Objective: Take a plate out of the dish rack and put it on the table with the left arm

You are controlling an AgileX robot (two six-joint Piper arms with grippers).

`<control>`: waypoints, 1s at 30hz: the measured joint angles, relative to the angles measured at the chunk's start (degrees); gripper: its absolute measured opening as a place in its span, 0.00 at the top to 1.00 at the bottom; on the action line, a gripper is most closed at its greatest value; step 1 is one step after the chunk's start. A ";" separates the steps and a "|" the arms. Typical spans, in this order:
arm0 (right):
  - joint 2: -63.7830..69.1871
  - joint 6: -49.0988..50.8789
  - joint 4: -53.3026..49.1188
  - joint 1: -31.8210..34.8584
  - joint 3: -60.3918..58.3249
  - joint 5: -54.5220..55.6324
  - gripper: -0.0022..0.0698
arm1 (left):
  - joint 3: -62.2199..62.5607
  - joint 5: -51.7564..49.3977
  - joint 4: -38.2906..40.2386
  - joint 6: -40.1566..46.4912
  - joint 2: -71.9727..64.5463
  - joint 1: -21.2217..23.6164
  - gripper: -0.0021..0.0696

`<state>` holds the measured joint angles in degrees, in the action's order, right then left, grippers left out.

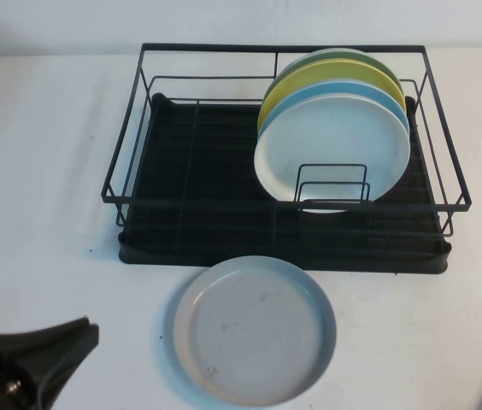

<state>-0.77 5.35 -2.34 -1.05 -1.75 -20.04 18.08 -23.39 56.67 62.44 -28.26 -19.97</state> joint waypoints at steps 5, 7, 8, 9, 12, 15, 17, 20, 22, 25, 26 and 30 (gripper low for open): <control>0.00 0.00 0.00 0.00 0.00 0.00 1.00 | -1.52 1.55 -4.88 0.00 0.63 0.00 0.97; 0.00 0.00 0.00 0.00 0.00 0.00 1.00 | -1.81 2.58 -5.34 0.00 0.75 0.00 0.97; 0.00 0.00 0.00 0.00 0.00 0.00 1.00 | -2.11 3.93 -5.46 0.00 1.03 0.00 0.97; 0.00 0.00 0.00 0.00 0.00 0.00 1.00 | -2.66 5.77 -5.46 0.00 1.35 0.00 0.97; 0.00 0.00 0.00 0.00 0.00 0.00 1.00 | -5.26 11.71 -5.33 -1.41 3.73 0.00 0.97; 0.00 0.00 0.00 0.00 0.00 0.00 1.00 | -9.24 14.71 -5.33 -4.81 8.36 0.00 0.97; 0.00 0.00 0.00 0.00 0.00 0.00 1.00 | -11.70 15.47 -5.25 -6.53 12.21 0.00 0.97; 0.00 0.00 0.00 0.00 0.00 0.00 1.00 | -15.23 15.96 -8.58 -9.66 19.06 0.00 0.97; 0.00 0.00 0.00 0.00 0.00 0.00 1.00 | -17.33 15.67 -19.50 -19.07 23.09 0.00 0.97; 0.00 0.00 0.00 0.00 0.00 0.00 1.00 | -19.34 13.35 -43.28 -49.46 27.20 0.00 0.97; 0.00 0.00 0.00 0.00 0.00 0.00 1.00 | -19.43 12.57 -48.48 -57.48 27.90 0.00 0.97; 0.00 0.00 0.00 0.00 0.00 0.00 1.00 | -19.43 5.17 -59.65 -71.78 28.78 0.00 0.97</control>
<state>-0.77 5.35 -2.34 -1.05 -1.75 -20.04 -1.35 -18.22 -2.98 -9.34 0.52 -19.97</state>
